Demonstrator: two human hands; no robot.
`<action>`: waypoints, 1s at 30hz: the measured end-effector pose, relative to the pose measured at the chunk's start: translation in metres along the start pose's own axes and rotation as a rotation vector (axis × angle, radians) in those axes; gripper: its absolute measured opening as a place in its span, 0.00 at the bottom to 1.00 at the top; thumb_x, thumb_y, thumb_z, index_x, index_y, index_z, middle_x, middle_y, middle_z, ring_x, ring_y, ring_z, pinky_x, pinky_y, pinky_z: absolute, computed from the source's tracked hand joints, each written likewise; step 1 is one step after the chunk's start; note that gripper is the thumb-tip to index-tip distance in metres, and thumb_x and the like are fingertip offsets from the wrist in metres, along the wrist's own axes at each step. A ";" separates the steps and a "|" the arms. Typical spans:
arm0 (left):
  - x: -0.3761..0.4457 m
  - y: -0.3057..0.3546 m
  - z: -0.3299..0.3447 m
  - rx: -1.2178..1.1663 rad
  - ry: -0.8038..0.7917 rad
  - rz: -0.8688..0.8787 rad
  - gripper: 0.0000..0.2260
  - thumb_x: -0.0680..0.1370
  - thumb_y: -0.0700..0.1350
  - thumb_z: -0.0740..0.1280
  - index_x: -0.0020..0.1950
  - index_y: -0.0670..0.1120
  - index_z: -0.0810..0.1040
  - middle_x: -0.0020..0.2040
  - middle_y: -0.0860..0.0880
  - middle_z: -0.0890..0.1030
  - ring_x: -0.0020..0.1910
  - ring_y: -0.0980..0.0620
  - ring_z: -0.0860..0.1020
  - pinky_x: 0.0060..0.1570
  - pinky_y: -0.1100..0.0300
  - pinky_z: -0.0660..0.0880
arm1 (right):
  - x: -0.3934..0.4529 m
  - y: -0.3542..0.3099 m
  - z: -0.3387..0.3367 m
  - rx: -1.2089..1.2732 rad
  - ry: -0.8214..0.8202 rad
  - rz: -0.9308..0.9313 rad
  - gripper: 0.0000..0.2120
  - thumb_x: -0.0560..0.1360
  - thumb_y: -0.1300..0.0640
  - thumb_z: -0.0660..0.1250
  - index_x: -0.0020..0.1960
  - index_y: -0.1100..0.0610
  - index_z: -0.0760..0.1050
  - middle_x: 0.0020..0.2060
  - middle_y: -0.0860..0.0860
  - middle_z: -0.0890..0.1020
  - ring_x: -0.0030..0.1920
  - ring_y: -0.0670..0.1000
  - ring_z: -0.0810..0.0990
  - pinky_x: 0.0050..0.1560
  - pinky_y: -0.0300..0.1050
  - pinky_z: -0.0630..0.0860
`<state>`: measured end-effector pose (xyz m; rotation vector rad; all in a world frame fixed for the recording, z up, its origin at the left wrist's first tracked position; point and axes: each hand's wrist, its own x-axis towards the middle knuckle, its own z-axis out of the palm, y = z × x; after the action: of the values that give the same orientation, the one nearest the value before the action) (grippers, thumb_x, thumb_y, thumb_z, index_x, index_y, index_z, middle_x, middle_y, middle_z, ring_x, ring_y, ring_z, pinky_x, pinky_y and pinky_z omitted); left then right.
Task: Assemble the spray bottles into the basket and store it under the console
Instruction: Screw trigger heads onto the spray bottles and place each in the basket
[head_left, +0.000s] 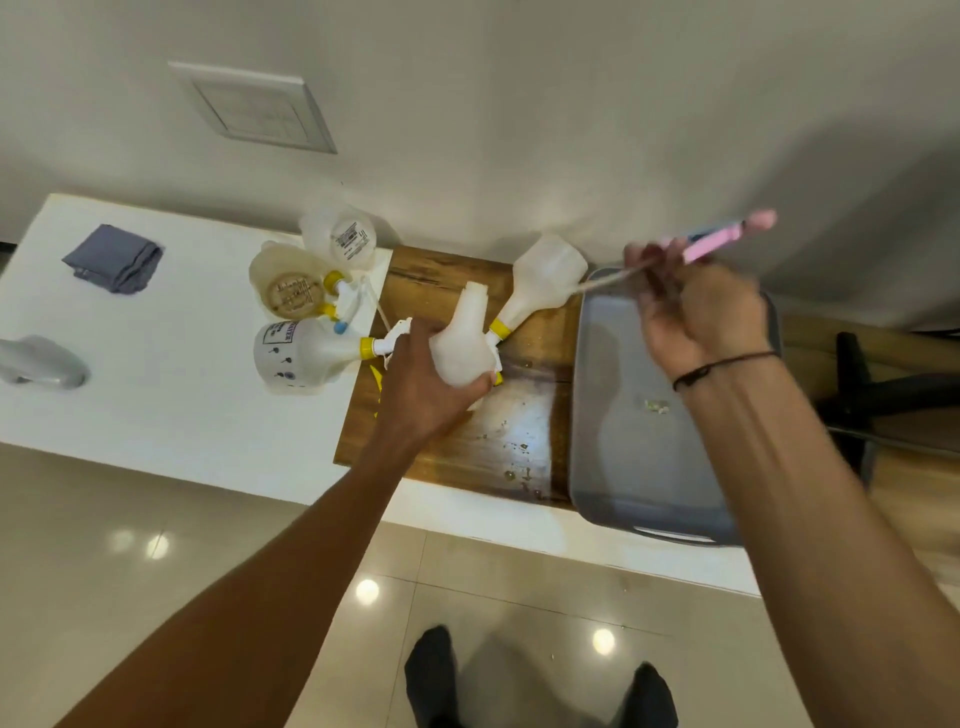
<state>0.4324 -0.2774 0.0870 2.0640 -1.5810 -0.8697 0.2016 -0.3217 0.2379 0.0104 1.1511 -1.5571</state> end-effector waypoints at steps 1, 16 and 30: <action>-0.011 -0.003 0.000 -0.010 0.009 0.013 0.44 0.62 0.68 0.79 0.72 0.52 0.67 0.67 0.50 0.76 0.61 0.51 0.75 0.52 0.56 0.76 | 0.003 -0.011 0.008 0.013 -0.004 -0.042 0.13 0.83 0.73 0.57 0.43 0.64 0.72 0.38 0.58 0.75 0.37 0.52 0.76 0.55 0.54 0.82; -0.063 0.012 -0.012 -0.102 0.115 0.222 0.43 0.65 0.57 0.84 0.74 0.49 0.68 0.69 0.48 0.74 0.65 0.51 0.73 0.59 0.51 0.79 | -0.012 -0.007 0.028 -0.282 -0.064 -0.321 0.06 0.81 0.72 0.63 0.55 0.64 0.73 0.50 0.60 0.77 0.46 0.53 0.80 0.54 0.56 0.86; -0.072 0.053 -0.011 -0.127 0.092 0.366 0.41 0.64 0.60 0.83 0.72 0.50 0.72 0.66 0.49 0.76 0.64 0.51 0.75 0.55 0.57 0.78 | -0.025 0.057 -0.023 -0.621 -0.196 -0.295 0.24 0.73 0.70 0.76 0.64 0.58 0.71 0.51 0.52 0.84 0.50 0.47 0.86 0.55 0.48 0.85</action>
<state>0.3901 -0.2240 0.1455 1.6330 -1.7306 -0.7103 0.2410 -0.2813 0.2035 -0.7368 1.4765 -1.3500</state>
